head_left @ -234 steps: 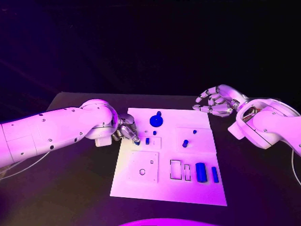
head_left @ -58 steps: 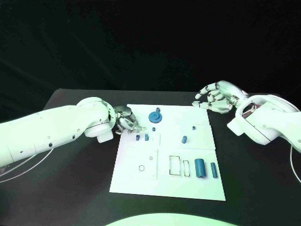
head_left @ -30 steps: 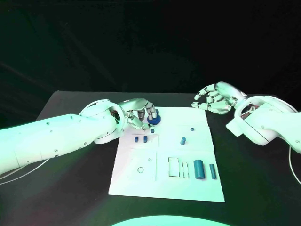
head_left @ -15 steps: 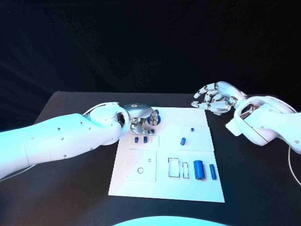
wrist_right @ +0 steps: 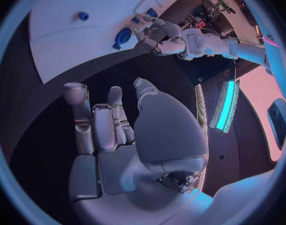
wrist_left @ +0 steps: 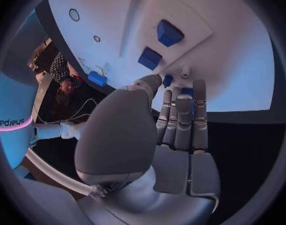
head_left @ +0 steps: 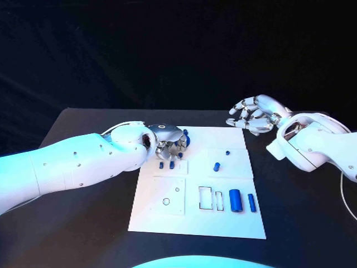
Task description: Assemble the parts on the task board
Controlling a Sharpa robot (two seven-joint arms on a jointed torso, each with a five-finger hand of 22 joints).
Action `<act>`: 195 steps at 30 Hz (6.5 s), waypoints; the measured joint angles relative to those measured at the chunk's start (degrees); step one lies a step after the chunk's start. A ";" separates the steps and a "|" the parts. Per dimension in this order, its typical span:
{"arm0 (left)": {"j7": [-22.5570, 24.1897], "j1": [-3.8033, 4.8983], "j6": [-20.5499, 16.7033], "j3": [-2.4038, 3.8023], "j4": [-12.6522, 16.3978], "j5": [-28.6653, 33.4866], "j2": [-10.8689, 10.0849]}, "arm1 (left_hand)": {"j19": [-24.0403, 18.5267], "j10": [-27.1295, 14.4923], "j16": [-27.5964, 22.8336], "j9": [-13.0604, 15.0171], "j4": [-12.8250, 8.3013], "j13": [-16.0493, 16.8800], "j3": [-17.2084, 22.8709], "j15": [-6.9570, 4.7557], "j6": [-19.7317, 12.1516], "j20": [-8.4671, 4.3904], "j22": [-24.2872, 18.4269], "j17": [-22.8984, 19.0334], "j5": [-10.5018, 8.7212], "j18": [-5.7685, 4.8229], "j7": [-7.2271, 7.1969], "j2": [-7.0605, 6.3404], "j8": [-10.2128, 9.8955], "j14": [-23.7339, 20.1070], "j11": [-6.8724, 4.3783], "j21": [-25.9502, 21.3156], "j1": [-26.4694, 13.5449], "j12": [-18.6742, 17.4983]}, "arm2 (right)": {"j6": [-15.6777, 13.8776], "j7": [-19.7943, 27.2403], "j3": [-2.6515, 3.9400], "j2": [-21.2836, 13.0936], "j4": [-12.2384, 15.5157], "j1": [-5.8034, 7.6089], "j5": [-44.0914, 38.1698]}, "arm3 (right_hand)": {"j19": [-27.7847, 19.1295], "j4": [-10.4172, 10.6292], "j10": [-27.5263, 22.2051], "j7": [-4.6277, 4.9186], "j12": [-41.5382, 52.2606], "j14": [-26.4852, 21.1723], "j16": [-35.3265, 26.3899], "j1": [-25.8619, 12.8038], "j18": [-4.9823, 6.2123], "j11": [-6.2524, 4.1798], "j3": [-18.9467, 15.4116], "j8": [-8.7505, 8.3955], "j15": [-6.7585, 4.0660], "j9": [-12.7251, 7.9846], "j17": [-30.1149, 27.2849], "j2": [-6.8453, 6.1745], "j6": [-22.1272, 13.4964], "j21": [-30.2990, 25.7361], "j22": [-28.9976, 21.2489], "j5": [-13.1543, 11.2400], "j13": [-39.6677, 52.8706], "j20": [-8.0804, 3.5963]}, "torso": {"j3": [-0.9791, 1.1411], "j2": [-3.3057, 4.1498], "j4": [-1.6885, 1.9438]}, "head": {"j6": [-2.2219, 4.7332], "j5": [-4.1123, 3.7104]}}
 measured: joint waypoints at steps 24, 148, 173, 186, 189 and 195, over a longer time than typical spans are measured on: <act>0.11 -0.02 1.27 0.02 -1.74 0.14 1.30 | 0.90 4.65 3.48 -2.63 -2.84 -3.34 5.32 -0.39 3.30 -1.32 4.42 3.47 -0.22 0.00 0.03 0.28 -2.75 3.45 -0.43 4.34 0.73 -4.68 | -0.05 0.07 0.00 -0.02 0.30 0.00 0.13 | 0.01 0.15 -0.04 -0.02 -0.23 0.00 -0.22 0.00 -0.01 -0.05 0.15 0.05 0.00 -0.05 -0.22 0.00 -0.02 -0.51 -0.23 0.00 -0.44 0.00 | 0.02 0.01 0.00 | -0.21 -0.23; -0.32 -1.06 4.27 3.47 0.50 10.02 -4.77 | 8.87 12.22 8.14 -2.33 -8.05 -3.61 7.97 -1.91 9.83 -2.51 14.27 9.76 -1.16 -0.92 -1.21 2.46 -4.14 9.48 -2.06 12.50 -1.18 -8.77 | 0.44 -0.18 0.00 -0.11 0.25 0.00 0.21 | 0.02 -0.01 0.28 -0.12 -0.45 0.00 -0.85 0.00 -0.02 0.27 0.30 0.44 0.01 -0.17 -0.63 0.00 -0.11 -1.34 -0.70 0.23 -1.12 0.00 | -0.03 -0.02 0.05 | 0.33 -0.03; -0.33 -1.17 4.89 3.36 -0.69 9.47 -3.50 | 8.05 12.37 8.14 -2.35 -8.20 -3.69 8.14 -1.91 9.40 -2.34 13.77 9.20 -1.15 -0.91 -0.79 2.20 -5.17 9.47 -1.90 12.06 -1.44 -9.96 | 0.44 -0.20 0.00 -0.11 0.30 -0.01 0.21 | 0.02 -0.01 0.32 -0.12 -0.45 0.00 -0.85 0.00 -0.02 0.31 0.30 0.44 0.01 -0.17 -0.63 0.00 -0.11 -1.33 -0.69 0.23 -1.12 0.00 | -0.01 -0.05 0.07 | 0.16 -0.27; -0.40 -1.19 5.21 3.32 -0.71 9.41 -3.58 | 7.22 12.11 7.62 -2.57 -8.51 -3.91 8.45 -1.37 9.01 -2.00 13.00 7.82 -1.15 -0.92 -0.40 2.01 -6.13 8.92 -1.54 11.55 -2.08 -11.29 | 0.46 -0.21 0.00 -0.10 0.29 -0.01 0.22 | 0.02 -0.01 0.32 -0.12 -0.45 0.00 -0.85 0.00 -0.02 0.31 0.30 0.44 0.01 -0.17 -0.62 0.00 -0.11 -1.33 -0.69 0.23 -1.11 0.00 | -0.02 -0.09 0.07 | 0.30 -0.26; -0.40 -1.28 5.14 3.24 -0.64 9.37 -3.68 | 6.62 12.11 7.37 -2.92 -8.67 -3.97 8.61 -1.08 7.48 -1.72 12.50 7.21 -1.15 -0.92 -0.08 1.30 -7.48 8.64 -1.54 11.08 -2.80 -12.10 | 0.47 -0.21 0.00 -0.09 0.26 -0.01 0.22 | 0.02 -0.01 0.32 -0.12 -0.45 0.00 -0.85 0.00 -0.02 0.31 0.30 0.44 0.01 -0.17 -0.62 0.00 -0.11 -1.33 -0.69 0.23 -1.11 0.00 | -0.02 -0.09 0.07 | 0.37 -0.24; -0.42 -1.41 4.96 3.19 -0.54 9.31 -3.79 | 5.99 11.90 7.37 -3.24 -8.77 -4.00 8.71 -0.99 5.84 -1.50 12.08 6.57 -1.15 -0.92 -0.07 0.97 -8.82 8.13 -1.33 10.76 -3.58 -13.10 | 0.48 -0.21 0.00 -0.05 0.24 -0.01 0.22 | 0.02 0.01 0.33 -0.12 -0.60 0.00 -1.04 0.00 -0.03 0.31 0.32 0.44 0.01 -0.21 -0.70 0.00 -0.11 -1.58 -0.79 0.23 -1.23 0.00 | -0.03 -0.09 0.09 | 0.48 -0.22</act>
